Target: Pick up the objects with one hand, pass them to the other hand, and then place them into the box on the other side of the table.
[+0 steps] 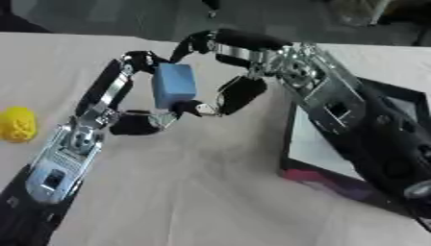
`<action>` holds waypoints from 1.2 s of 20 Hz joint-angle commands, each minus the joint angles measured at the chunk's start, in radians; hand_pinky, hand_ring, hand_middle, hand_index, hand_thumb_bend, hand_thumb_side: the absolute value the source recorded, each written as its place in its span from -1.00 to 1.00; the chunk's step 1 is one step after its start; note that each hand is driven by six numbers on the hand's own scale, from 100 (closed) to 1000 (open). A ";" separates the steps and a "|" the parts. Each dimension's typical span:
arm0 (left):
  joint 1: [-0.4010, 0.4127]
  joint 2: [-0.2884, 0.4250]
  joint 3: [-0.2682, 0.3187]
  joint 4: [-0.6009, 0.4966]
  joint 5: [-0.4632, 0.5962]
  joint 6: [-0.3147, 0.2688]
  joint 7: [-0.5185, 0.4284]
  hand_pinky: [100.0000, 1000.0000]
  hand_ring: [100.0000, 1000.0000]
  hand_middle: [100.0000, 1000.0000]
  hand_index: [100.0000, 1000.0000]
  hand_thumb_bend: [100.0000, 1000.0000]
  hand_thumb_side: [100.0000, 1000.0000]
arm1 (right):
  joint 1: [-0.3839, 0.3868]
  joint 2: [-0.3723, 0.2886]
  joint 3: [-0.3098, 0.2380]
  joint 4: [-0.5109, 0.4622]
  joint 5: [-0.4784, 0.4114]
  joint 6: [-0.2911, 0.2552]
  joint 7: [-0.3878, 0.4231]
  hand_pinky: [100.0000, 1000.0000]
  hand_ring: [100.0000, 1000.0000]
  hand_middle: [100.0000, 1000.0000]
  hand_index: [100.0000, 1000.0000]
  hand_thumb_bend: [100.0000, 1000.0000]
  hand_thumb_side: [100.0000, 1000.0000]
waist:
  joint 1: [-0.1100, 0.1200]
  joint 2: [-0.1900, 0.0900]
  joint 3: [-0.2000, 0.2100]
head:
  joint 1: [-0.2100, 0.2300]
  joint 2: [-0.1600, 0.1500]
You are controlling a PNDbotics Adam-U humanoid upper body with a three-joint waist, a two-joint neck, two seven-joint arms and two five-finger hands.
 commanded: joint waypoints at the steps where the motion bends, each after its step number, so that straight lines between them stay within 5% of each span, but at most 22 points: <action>1: -0.021 -0.003 0.001 -0.023 0.007 -0.007 0.010 0.42 0.47 0.03 -0.06 -1.00 -0.86 | -0.019 -0.008 -0.005 0.002 0.015 -0.001 -0.012 0.86 1.00 0.60 0.60 -0.41 -0.50 | -0.010 -0.019 0.001 | -0.006 -0.010; 14: -0.020 -0.012 -0.003 -0.014 0.021 -0.021 0.013 0.43 0.47 0.02 -0.06 -1.00 -0.85 | -0.016 0.002 -0.002 0.021 -0.007 0.016 -0.066 0.82 0.91 0.17 0.44 -0.50 -0.60 | -0.010 -0.013 0.003 | -0.013 -0.016; 24: -0.021 -0.019 -0.006 0.002 0.011 -0.004 -0.007 0.42 0.47 0.02 -0.06 -1.00 -0.86 | -0.014 0.003 -0.003 0.031 -0.073 0.044 -0.079 0.83 0.89 0.12 0.39 -0.67 -0.62 | -0.009 -0.009 0.002 | -0.011 -0.013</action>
